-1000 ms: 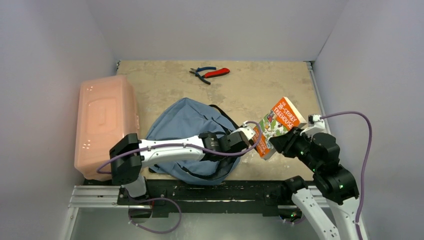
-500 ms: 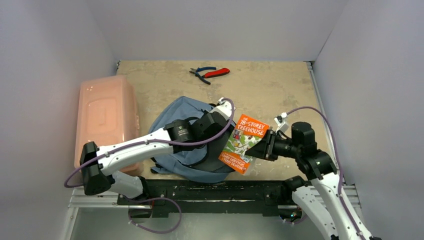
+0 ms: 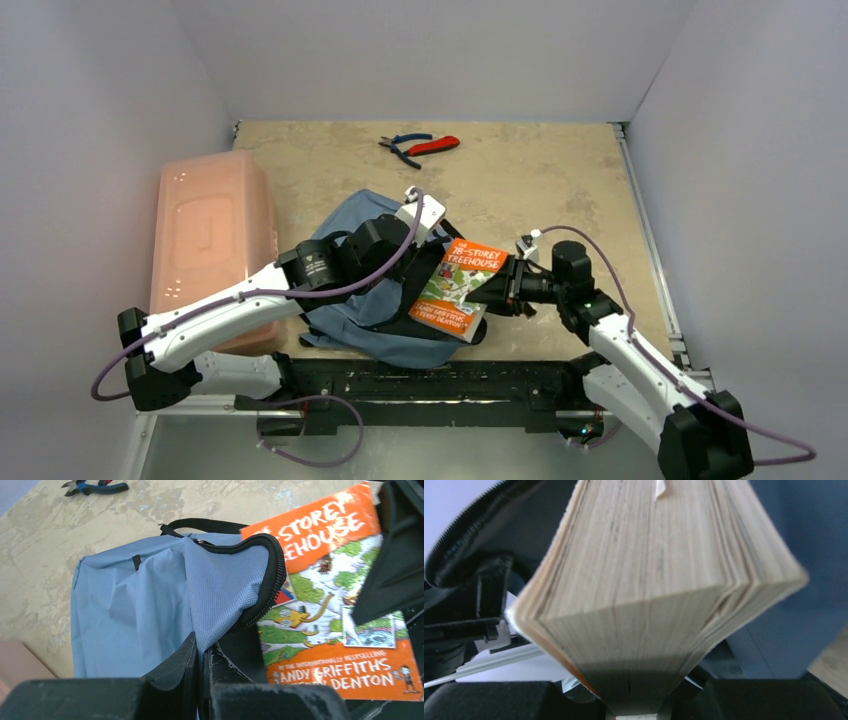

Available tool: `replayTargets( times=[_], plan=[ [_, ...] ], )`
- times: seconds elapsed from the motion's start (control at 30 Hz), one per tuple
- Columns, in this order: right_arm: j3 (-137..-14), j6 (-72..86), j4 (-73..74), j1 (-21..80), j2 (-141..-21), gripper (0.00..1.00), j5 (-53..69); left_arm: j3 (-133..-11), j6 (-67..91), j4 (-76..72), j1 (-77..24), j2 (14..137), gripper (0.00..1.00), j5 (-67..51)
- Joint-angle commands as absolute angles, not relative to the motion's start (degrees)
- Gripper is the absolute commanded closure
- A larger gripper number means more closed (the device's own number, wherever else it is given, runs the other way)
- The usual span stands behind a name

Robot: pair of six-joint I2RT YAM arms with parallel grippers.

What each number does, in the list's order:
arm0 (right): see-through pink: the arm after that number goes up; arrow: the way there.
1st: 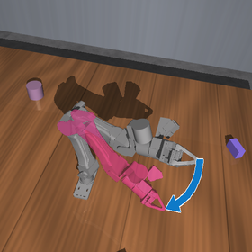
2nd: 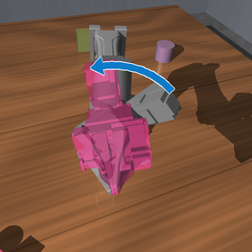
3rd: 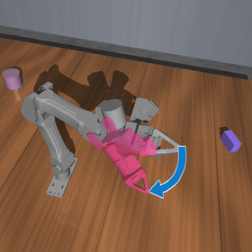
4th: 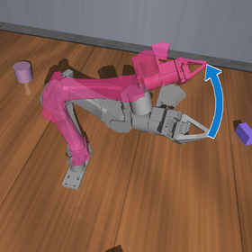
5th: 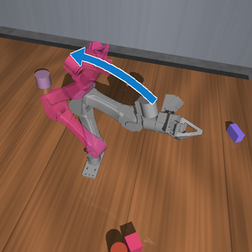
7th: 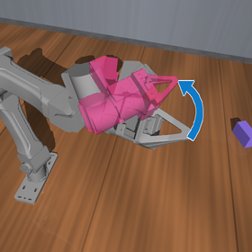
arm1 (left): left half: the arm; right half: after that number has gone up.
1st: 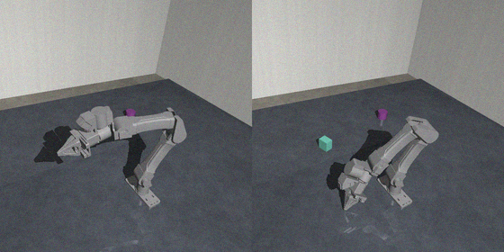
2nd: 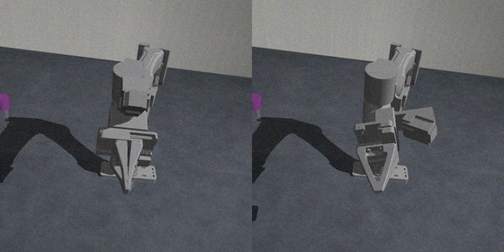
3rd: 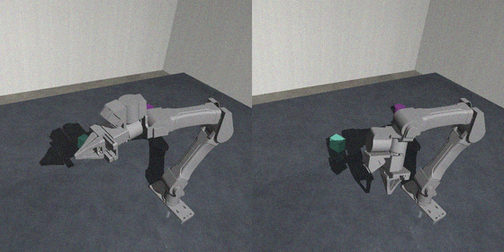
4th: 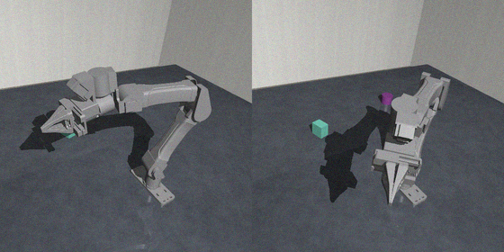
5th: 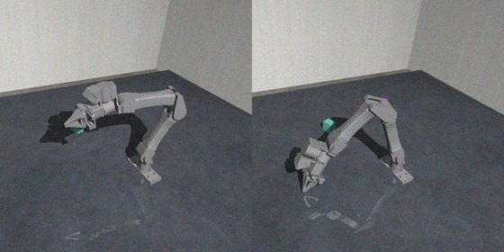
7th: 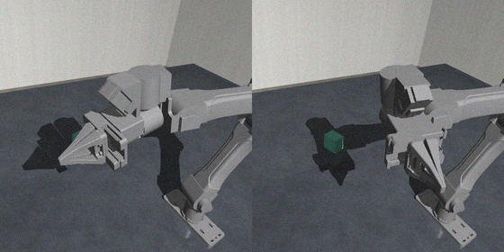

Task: Pack the student bag
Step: Place the book in the student bag.

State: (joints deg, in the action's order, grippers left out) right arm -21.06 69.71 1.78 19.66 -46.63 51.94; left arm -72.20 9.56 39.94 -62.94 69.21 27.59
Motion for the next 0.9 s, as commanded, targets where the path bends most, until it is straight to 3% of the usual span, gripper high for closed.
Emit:
replayTargets(
  times=[0.0, 0.5, 0.73, 0.87],
  plan=[
    [-24.1, 79.1, -24.3, 24.5, -53.0, 1.0, 52.9, -72.6, 7.3, 32.0, -62.8, 65.7, 1.0, 22.2],
    [-31.2, 85.0, -44.3, 39.1, -72.9, 1.0, 38.6, -74.2, 7.7, 30.4, -62.8, 67.1, 1.0, 15.8],
    [-36.8, 80.1, -61.3, 44.1, -88.6, 1.0, 31.6, -73.7, 7.8, 29.5, -62.8, 67.1, 1.0, 12.1],
    [-37.9, 77.7, -72.4, 46.5, -95.3, 1.0, 25.3, -73.3, 8.2, 32.1, -61.3, 66.1, 1.0, 16.2]
  ],
)
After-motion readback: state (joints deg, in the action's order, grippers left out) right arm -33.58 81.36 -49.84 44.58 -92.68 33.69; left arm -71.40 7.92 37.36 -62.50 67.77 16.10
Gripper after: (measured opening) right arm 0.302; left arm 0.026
